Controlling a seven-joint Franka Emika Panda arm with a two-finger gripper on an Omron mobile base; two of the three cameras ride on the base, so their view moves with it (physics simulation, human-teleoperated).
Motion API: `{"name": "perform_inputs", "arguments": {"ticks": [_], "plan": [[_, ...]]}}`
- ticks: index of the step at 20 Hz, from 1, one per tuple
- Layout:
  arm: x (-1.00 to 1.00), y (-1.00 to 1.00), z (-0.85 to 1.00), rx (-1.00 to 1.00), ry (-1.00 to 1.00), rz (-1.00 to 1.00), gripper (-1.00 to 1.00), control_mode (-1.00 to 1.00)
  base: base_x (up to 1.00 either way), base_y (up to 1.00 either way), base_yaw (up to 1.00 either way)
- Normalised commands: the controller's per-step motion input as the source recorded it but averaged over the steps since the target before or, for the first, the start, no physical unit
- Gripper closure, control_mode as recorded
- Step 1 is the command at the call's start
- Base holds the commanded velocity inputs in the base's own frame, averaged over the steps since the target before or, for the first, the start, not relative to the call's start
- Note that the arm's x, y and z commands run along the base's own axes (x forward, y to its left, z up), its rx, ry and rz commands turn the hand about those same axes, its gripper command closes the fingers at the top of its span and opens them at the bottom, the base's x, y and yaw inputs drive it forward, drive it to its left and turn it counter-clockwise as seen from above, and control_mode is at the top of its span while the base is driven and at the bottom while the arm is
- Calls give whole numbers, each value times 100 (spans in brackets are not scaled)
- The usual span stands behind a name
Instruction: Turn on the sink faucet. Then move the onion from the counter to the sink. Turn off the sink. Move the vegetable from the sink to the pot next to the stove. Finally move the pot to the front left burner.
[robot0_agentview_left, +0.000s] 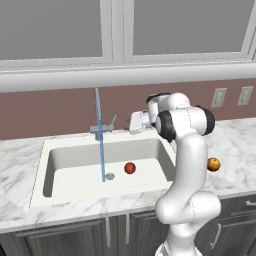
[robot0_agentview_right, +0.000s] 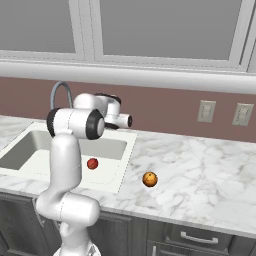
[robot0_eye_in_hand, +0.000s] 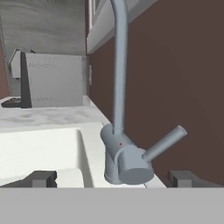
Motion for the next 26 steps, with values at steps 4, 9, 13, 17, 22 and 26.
{"name": "perform_inputs", "arguments": {"ticks": [4, 9, 13, 17, 22, 26], "plan": [[15, 3, -9, 0, 0, -1, -100, -100, 0, 0, 0], [10, 8, -1, 0, 0, 0, -100, -100, 0, 0, 0], [10, 15, 0, 0, 0, 0, -100, -100, 0, 0, 0], [14, 15, 0, 0, 0, 0, -100, -100, 0, 0, 0], [17, 12, 0, 0, 0, 0, -100, -100, 0, 0, 0], [16, 9, -1, 0, 0, 0, -100, -100, 0, 0, 0]]}}
